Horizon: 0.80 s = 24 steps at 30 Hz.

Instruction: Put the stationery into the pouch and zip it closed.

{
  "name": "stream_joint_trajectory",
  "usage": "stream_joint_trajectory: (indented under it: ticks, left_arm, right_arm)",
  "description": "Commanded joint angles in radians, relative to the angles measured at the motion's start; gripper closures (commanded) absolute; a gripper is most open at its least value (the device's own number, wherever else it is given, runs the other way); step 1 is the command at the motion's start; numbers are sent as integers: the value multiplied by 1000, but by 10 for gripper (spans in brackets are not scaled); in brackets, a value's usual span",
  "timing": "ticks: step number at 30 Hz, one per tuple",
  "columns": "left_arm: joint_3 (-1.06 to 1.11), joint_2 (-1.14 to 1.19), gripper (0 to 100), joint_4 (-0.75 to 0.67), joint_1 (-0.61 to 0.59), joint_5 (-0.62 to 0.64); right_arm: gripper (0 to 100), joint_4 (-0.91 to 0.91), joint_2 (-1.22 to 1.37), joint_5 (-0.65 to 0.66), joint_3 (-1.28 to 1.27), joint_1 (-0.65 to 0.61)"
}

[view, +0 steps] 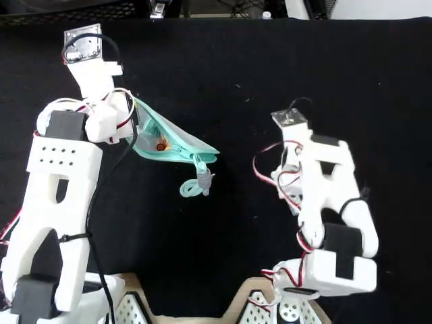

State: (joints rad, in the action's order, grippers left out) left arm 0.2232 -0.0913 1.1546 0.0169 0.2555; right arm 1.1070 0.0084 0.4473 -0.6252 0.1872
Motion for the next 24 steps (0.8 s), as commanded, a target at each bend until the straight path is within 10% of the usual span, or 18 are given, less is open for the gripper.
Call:
stream_joint_trajectory:
  ticks: [1, 24]
  left_arm:
    - [35, 216, 970, 6, -24, -11]
    - [35, 216, 970, 3, -24, -11]
  right_arm:
    - [825, 86, 15, 8, 145, -12]
    - [936, 107, 387, 37, 429, -35]
